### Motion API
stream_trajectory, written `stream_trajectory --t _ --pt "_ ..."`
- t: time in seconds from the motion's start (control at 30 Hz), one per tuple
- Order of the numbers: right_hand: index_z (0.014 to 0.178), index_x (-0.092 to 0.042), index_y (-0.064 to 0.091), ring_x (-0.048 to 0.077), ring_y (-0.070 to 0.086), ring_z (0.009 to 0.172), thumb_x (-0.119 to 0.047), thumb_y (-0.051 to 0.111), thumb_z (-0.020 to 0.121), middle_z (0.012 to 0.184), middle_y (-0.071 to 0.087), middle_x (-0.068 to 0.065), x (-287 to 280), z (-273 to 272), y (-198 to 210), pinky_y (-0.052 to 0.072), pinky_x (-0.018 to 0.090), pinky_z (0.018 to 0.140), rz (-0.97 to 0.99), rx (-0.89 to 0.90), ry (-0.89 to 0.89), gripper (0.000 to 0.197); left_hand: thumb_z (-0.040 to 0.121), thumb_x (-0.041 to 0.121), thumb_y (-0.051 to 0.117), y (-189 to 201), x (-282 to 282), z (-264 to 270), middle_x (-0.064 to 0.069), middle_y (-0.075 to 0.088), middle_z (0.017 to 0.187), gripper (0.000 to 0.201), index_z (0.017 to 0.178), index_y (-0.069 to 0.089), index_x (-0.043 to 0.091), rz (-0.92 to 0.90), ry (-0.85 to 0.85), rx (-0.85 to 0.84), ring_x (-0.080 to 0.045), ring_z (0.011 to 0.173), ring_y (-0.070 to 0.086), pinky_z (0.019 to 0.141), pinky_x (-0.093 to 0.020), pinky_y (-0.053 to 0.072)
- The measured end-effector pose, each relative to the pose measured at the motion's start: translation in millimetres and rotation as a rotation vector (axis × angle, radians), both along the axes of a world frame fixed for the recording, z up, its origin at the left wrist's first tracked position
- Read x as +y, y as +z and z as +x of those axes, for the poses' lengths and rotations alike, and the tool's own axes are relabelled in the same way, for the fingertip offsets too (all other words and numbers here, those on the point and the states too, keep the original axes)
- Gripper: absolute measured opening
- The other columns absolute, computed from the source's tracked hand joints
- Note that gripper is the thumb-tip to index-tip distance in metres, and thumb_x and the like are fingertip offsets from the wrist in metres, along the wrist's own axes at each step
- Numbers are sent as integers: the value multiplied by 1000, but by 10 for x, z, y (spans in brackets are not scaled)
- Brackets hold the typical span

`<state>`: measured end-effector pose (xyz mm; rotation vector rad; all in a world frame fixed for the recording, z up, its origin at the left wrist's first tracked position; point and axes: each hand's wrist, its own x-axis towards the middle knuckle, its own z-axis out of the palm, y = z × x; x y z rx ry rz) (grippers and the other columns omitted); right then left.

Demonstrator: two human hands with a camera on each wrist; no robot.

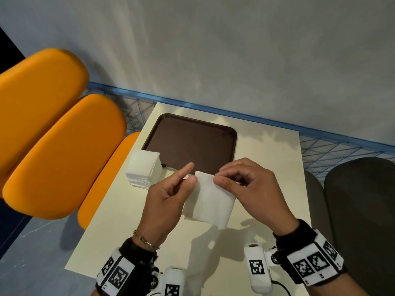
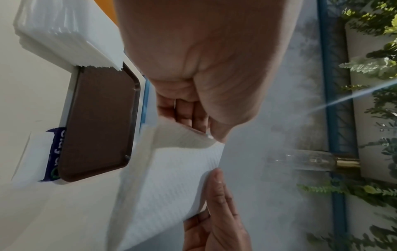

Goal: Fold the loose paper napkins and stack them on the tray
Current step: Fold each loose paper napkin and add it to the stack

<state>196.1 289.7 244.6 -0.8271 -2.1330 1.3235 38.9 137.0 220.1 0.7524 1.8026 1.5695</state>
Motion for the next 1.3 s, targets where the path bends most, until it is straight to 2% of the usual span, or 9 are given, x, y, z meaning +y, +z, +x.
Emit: stream_trajectory --t 0.07,0.17,0.3,0.43,0.53,0.73,0.97,1.13,1.3 --pt "86 -32 84 9 70 88 -29 87 85 103 75 -18 -5 -82 -18 53 18 74 8 -17 -2 5 88 48 63 9 -13 -73 40 68 115 37 126 65 50 -12 -12 -7 14 111 61 86 -15 57" --pt "87 -29 85 10 73 92 -29 87 84 102 77 -18 -17 -176 -54 58 27 80 4 -34 24 4 90 45 63 9 -37 -156 36 68 120 37 127 68 44 -31 -38 -5 13 114 61 91 -19 57" --pt "88 -26 85 12 74 96 -26 88 84 99 79 -13 -39 -270 -75 60 35 86 -18 -43 80 4 99 27 64 11 -76 -239 31 72 116 30 128 72 36 -28 -66 -60 9 109 65 86 -19 58" --pt "88 -26 85 13 74 94 -25 88 83 96 79 -12 -54 -337 -95 60 35 86 -32 -55 93 5 101 26 63 -5 -113 -314 29 73 116 31 129 71 37 -42 -90 -91 7 108 66 83 -19 57" --pt "89 -26 86 14 74 94 -24 88 83 96 79 -12 -62 -365 -115 60 35 86 -34 -58 113 6 100 33 61 0 -136 -366 23 74 118 33 131 70 40 -52 -109 -149 -2 110 68 91 -26 60" --pt "85 -25 84 15 74 93 -16 87 84 95 79 -9 -63 -386 -141 59 34 86 -56 -22 74 10 95 31 62 64 -176 -430 -5 80 110 43 139 60 31 -13 -142 -351 -19 107 74 84 -24 59" --pt "87 -24 85 16 74 95 -17 87 85 96 78 -10 -68 -371 -118 57 27 84 -36 -30 107 8 97 22 69 99 -126 -430 -1 82 97 49 142 54 35 -57 -92 -232 -12 98 76 74 -16 58" --pt "89 -26 85 14 73 96 -23 86 85 97 77 -13 -73 -350 -86 57 25 84 28 -60 127 5 98 19 69 95 -121 -386 -11 80 95 52 141 50 41 -50 -97 -145 -18 98 76 88 -22 61" --pt "90 -26 85 12 73 96 -26 86 85 96 77 -14 -65 -322 -70 57 21 84 32 -66 122 4 98 22 69 104 -112 -377 1 82 94 52 141 48 43 -59 -104 -110 -13 100 76 88 -21 61"
